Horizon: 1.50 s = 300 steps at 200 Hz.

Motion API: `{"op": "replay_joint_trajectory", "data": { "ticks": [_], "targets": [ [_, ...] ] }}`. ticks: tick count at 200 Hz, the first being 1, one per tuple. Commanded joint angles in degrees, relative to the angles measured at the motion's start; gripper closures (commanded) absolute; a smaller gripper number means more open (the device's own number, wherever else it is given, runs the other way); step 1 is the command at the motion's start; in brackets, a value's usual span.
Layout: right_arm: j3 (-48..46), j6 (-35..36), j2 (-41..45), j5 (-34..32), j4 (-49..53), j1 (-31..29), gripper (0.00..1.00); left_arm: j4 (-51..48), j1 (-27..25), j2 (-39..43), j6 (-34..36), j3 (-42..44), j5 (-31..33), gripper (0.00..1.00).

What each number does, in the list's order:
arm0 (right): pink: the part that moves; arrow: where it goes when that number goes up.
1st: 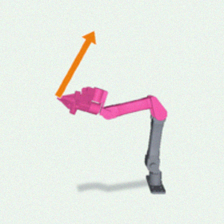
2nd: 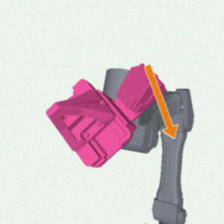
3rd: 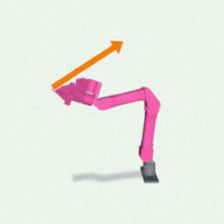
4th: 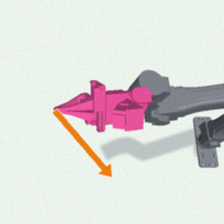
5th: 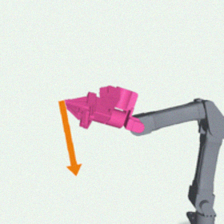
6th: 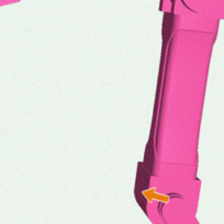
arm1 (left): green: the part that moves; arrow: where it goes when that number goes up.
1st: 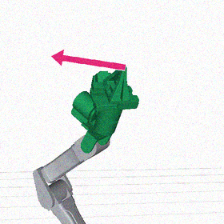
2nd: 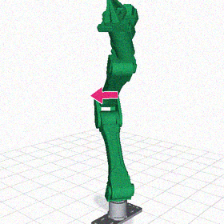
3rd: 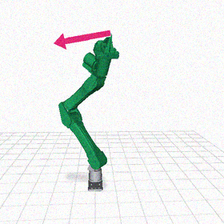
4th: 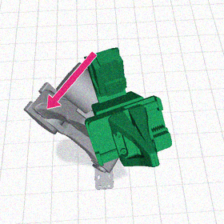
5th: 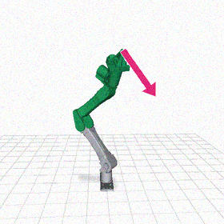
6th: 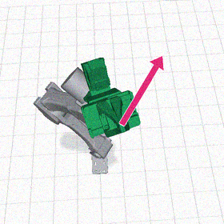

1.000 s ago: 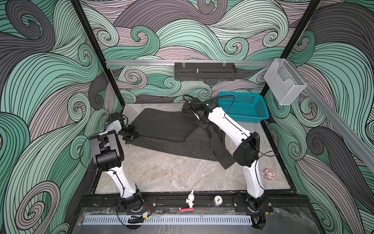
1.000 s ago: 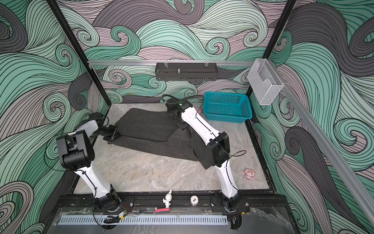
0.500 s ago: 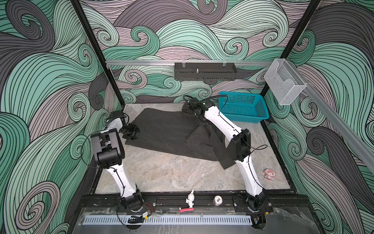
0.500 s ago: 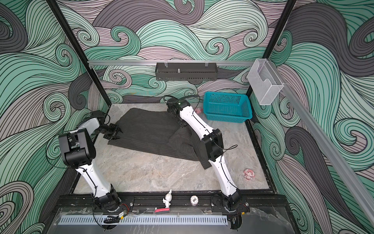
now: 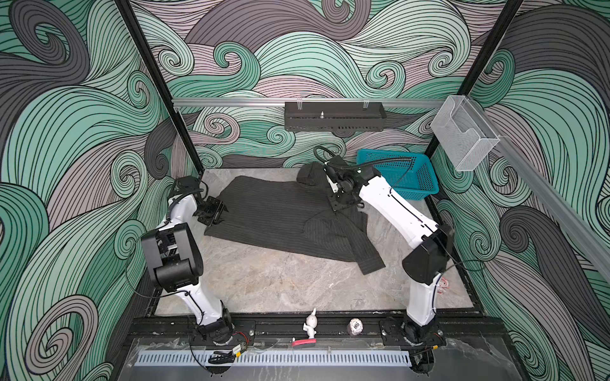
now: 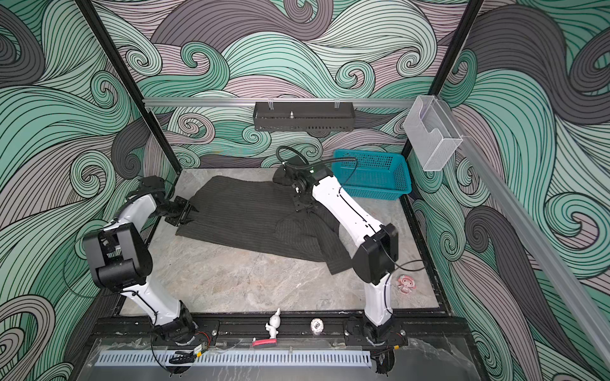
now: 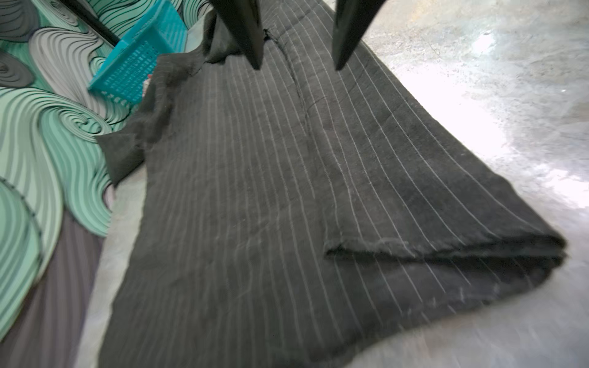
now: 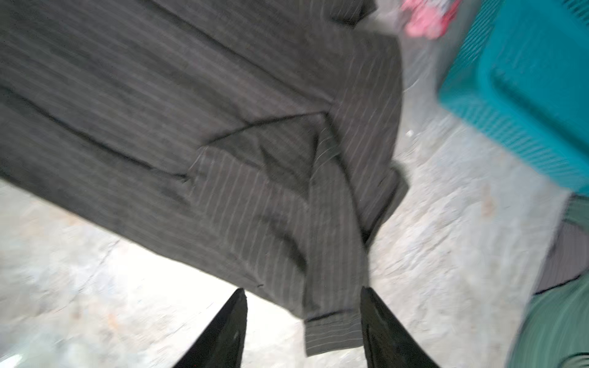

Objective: Fold and stack the long sleeve shirts

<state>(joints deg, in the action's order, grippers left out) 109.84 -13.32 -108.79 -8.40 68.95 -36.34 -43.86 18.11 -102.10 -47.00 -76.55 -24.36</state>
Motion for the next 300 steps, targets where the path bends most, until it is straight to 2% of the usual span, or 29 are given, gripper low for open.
{"op": "replay_joint_trajectory", "data": {
  "ticks": [1, 38, 81, 113, 139, 186, 217, 248, 270, 300],
  "targets": [
    [-10.7, -9.6, -1.2, 11.5, -7.7, -1.0, 0.47, 0.3, -1.9, -4.9, 1.8, 2.4, -2.8, 0.67],
    [-18.9, -12.0, -4.1, 13.1, -13.5, -0.7, 0.5, 0.9, -2.7, -9.3, 1.9, 4.1, -1.4, 0.68],
    [-21.1, -11.3, -9.9, 12.1, -15.4, 1.6, 0.51, -3.5, -2.6, -12.1, 2.7, 4.5, 6.2, 0.68],
    [-24.9, -10.7, -11.3, 12.2, -15.3, 3.5, 0.51, -4.3, -2.6, -13.5, 3.8, 7.1, 5.6, 0.68],
    [-30.0, -9.9, -9.1, 11.9, -15.0, 4.1, 0.52, -4.9, -2.7, -10.2, 6.1, 12.1, 3.8, 0.66],
    [-40.9, -9.1, -0.7, 10.6, -13.6, 4.7, 0.51, -6.1, -2.7, 1.2, 9.2, 22.8, 1.1, 0.65],
    [-43.5, -8.4, 5.0, 9.5, -11.4, 5.0, 0.5, -7.7, -2.7, 8.8, 9.8, 26.3, -0.6, 0.61],
    [-39.8, -7.8, 9.7, 9.3, -9.4, 5.1, 0.45, -11.8, -2.7, 15.7, 9.6, 20.5, 1.5, 0.44],
    [-36.6, -9.1, 12.4, 7.9, -8.4, 5.2, 0.42, -15.4, -2.7, 16.6, 10.9, 12.9, 4.1, 0.4],
    [-36.9, -16.1, 16.9, 2.6, -7.2, 8.4, 0.36, -17.1, -3.7, 15.7, 13.8, 6.0, 4.4, 0.37]
  ]
}}
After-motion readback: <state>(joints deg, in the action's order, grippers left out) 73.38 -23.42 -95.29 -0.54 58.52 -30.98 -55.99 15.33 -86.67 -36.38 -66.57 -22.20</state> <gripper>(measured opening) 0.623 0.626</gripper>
